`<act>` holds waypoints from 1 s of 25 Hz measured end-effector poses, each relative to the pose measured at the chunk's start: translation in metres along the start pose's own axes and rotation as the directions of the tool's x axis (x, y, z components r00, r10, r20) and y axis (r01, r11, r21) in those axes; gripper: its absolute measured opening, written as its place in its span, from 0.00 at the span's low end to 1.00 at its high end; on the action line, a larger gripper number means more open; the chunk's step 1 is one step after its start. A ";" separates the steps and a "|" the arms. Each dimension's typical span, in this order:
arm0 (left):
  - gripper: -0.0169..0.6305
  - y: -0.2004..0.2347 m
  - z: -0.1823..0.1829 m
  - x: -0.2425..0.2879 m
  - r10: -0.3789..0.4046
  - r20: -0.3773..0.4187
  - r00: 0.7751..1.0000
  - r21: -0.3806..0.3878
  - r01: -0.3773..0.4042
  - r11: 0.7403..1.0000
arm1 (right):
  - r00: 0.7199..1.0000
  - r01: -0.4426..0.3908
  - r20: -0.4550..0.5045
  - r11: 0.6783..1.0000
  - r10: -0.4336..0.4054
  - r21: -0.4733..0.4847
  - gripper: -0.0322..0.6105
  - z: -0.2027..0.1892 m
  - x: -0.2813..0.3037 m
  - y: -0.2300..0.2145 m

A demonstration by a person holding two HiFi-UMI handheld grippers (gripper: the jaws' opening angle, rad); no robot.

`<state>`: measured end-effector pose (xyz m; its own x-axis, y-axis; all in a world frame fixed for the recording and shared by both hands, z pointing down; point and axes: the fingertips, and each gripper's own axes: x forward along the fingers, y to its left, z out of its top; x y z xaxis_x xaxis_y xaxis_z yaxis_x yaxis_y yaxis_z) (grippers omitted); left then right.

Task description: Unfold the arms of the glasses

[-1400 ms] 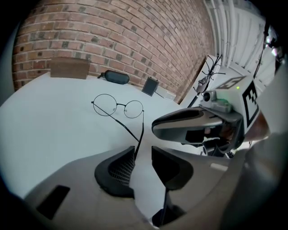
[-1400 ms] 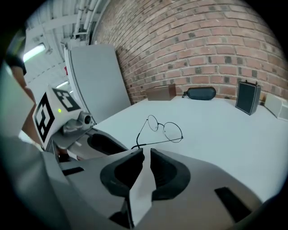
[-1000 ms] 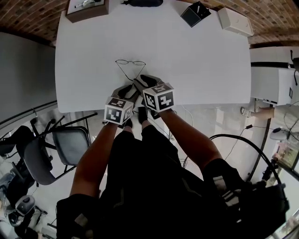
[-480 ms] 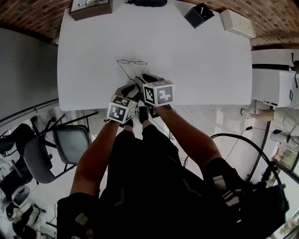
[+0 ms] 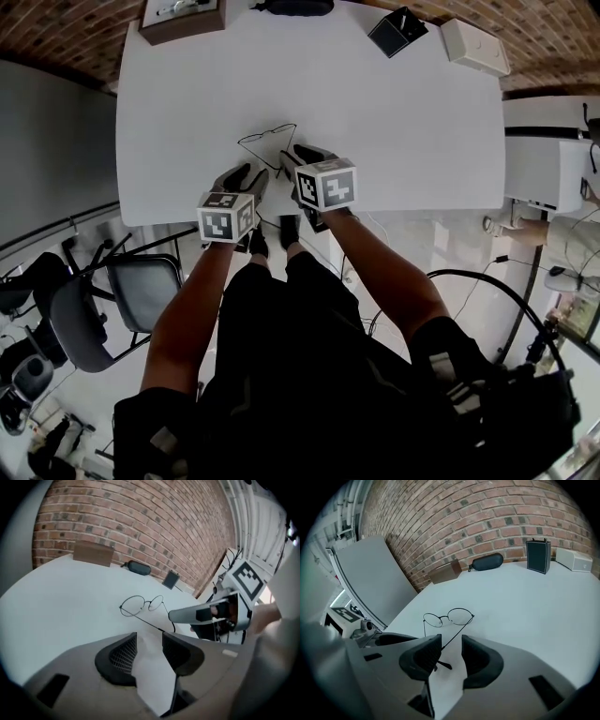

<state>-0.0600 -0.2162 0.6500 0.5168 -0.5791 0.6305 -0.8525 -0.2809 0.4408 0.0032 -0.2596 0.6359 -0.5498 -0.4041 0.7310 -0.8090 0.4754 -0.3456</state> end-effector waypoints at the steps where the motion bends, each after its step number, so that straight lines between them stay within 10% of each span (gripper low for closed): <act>1: 0.29 0.000 0.006 0.000 0.002 0.023 1.000 -0.014 -0.002 1.000 | 1.000 0.001 0.001 1.000 -0.001 -0.002 0.23 0.000 0.000 0.000; 13: 0.29 0.006 0.026 0.010 0.035 0.064 0.997 -0.177 -0.023 0.984 | 1.000 0.001 0.010 1.000 -0.001 -0.001 0.23 0.003 0.002 0.003; 25: 0.29 0.019 0.035 0.011 0.054 0.006 0.999 0.038 -0.054 0.998 | 1.000 0.024 0.003 0.999 -0.024 -0.022 0.23 0.002 -0.005 -0.017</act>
<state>-0.0731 -0.2549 0.6428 0.4695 -0.5978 0.6497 -0.8817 -0.2782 0.3812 0.0194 -0.2672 0.6367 -0.5310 -0.4177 0.7373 -0.8171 0.4829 -0.3149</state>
